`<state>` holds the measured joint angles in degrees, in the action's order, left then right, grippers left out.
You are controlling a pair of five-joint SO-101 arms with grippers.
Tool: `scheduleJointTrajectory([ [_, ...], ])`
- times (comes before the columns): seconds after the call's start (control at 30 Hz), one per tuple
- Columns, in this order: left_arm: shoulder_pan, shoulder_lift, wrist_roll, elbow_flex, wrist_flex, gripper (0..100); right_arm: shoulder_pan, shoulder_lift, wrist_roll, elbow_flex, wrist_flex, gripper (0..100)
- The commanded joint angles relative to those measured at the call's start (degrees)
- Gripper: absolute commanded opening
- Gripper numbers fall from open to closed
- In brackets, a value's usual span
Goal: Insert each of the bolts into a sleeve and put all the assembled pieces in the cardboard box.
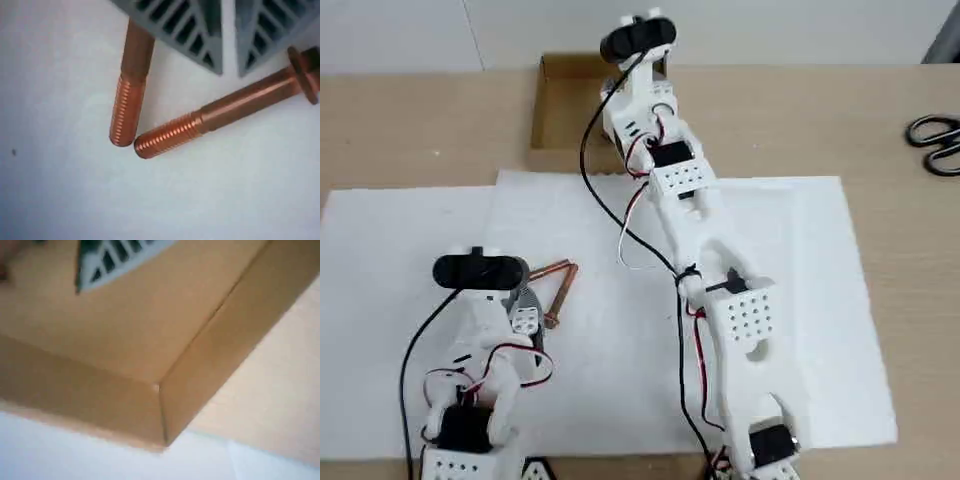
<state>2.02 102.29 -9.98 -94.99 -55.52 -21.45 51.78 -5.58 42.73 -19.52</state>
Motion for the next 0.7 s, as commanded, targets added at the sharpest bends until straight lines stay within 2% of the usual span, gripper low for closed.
scheduleJointTrajectory([
  [0.0, -0.18, 0.35, -0.26, 0.31, 0.97, 1, -0.22, -6.81, 0.35, 2.9, -2.68, 19.7],
  [0.23, -0.35, 0.35, -0.18, 0.31, 0.97, 1, -1.01, -18.95, -0.18, 2.9, -21.67, 15.2],
  [0.47, -0.44, 0.35, -0.35, 0.31, 0.97, 1, -1.1, -28.26, -3.08, 2.9, -38.55, 0.0],
  [0.67, -0.44, 0.35, -0.35, 0.31, 0.97, 1, -0.66, -32.92, -3.34, 2.9, -50.42, 0.3],
])
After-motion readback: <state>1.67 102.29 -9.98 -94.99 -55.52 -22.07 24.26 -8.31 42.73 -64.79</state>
